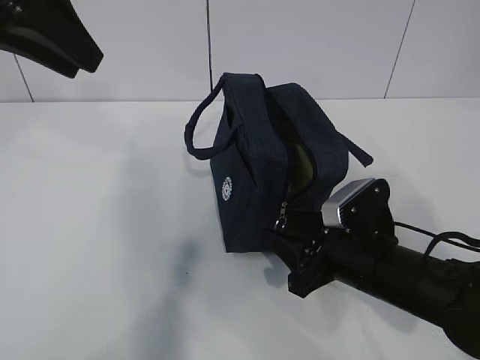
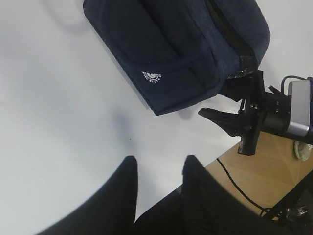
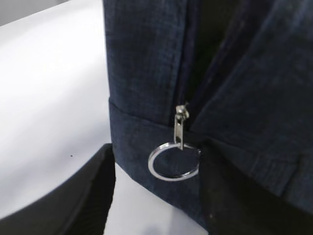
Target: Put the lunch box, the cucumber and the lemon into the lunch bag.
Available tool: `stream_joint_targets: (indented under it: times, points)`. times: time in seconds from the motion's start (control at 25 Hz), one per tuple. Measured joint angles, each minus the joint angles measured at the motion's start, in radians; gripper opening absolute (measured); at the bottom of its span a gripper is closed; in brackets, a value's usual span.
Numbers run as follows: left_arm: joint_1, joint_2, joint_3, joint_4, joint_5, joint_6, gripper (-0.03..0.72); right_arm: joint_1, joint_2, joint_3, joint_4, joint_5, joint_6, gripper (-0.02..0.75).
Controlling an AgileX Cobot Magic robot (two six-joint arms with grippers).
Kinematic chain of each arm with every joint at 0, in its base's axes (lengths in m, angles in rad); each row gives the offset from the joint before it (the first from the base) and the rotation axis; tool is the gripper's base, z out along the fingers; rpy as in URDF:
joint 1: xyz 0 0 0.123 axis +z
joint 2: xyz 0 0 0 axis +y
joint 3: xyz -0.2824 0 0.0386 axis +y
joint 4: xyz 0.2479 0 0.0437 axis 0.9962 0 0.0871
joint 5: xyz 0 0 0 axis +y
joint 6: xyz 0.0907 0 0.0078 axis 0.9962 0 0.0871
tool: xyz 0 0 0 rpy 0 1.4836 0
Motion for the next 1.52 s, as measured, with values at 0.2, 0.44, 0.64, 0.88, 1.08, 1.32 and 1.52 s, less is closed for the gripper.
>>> stream_joint_targets:
  times: [0.2,0.44,0.64,0.88,1.08,1.32,1.52]
  points:
    - [0.0,0.0,0.0,0.0,0.0,0.0,0.228,0.0,0.02,-0.002,0.034,0.0,0.0,0.418]
    - [0.0,0.0,0.0,0.0,0.0,0.0,0.228,0.001,0.035,-0.043,0.038,0.0,0.0,0.418]
    - [0.0,0.0,0.0,0.0,0.0,0.0,0.228,0.001,0.062,-0.065,0.038,-0.002,0.0,0.418]
    - [0.0,0.0,0.0,0.0,0.0,0.0,0.228,0.001,0.078,-0.067,0.042,-0.002,0.0,0.418]
    - [0.0,0.0,0.0,0.0,0.0,0.0,0.228,0.001,0.078,-0.068,0.043,-0.002,0.0,0.418]
    - [0.0,0.0,0.0,0.0,0.0,0.0,0.228,0.001,0.078,-0.085,0.044,0.0,0.011,0.418]
    - [0.0,0.0,0.0,0.0,0.0,0.0,0.228,0.001,0.078,-0.096,0.052,0.0,0.011,0.416]
